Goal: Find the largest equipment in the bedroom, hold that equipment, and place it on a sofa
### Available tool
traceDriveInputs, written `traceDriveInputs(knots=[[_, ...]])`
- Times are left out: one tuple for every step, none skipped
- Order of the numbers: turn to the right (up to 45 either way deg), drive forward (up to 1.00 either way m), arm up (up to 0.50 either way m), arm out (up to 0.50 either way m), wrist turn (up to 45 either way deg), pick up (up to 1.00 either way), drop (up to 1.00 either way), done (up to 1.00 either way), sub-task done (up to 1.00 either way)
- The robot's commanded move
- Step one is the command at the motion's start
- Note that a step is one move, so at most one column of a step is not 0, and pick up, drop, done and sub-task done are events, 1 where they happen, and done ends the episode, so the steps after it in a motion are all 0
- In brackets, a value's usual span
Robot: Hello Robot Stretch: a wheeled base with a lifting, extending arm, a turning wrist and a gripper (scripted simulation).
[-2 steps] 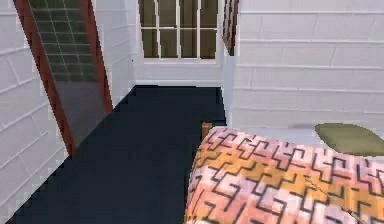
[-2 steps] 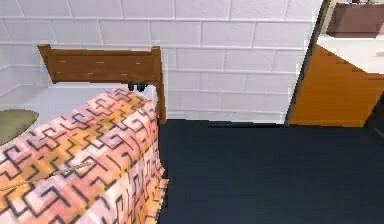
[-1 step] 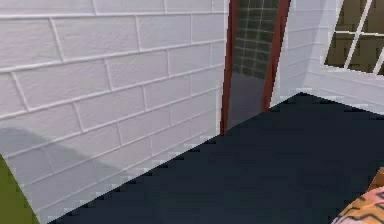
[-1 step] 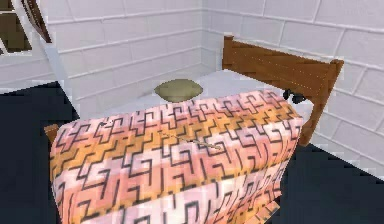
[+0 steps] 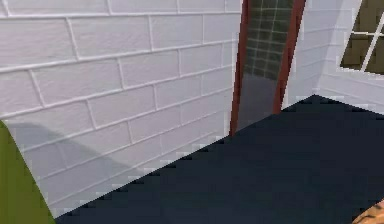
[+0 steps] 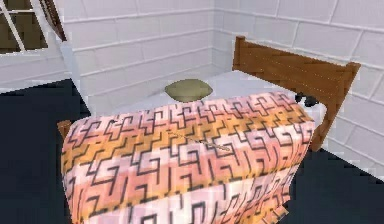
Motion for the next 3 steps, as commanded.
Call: traceDriveInputs(knots=[[45.0, 0.0, 0.0, 0.0, 0.0, 0.0, 0.0, 0.0, 0.0], [45.0, 0.0, 0.0, 0.0, 0.0, 0.0, 0.0, 0.0, 0.0], [45.0, 0.0, 0.0, 0.0, 0.0, 0.0, 0.0, 0.0, 0.0]])
